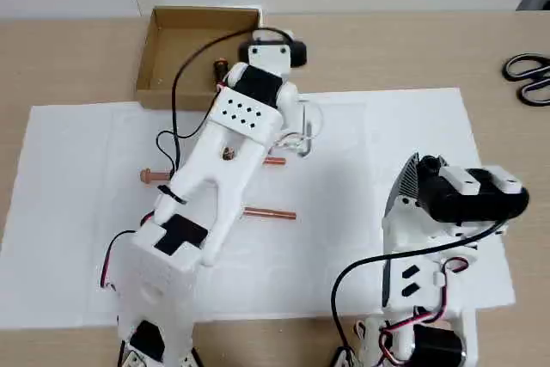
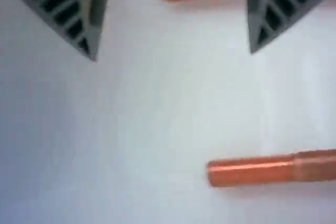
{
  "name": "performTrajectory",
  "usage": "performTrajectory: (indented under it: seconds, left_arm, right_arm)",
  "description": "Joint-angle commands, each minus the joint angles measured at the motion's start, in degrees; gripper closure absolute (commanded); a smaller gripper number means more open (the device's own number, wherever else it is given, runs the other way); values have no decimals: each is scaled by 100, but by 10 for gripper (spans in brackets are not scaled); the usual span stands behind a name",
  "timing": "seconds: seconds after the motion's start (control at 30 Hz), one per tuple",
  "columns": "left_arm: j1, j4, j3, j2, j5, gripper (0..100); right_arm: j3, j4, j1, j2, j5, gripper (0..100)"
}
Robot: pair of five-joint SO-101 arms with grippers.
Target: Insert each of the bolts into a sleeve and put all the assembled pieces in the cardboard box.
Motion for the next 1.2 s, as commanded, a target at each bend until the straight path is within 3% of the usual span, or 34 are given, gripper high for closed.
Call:
performTrajectory:
  seconds: [0.0, 0.37, 0.7, 1.17]
  left_arm:
    - [123, 97, -321, -149, 1125, 819]
    - [97, 97, 1270, -1670, 5160, 818]
    - [79, 0, 2598, -1811, 5705, 818]
    - [62, -1257, 4084, -1820, 5908, 819]
  right_arm:
    - [-26, -101, 13, -57, 26, 995]
    - [-18, -101, 40, -48, 35, 995]
    - [387, -145, 22, -48, 35, 995]
    - [396, -145, 22, -48, 35, 995]
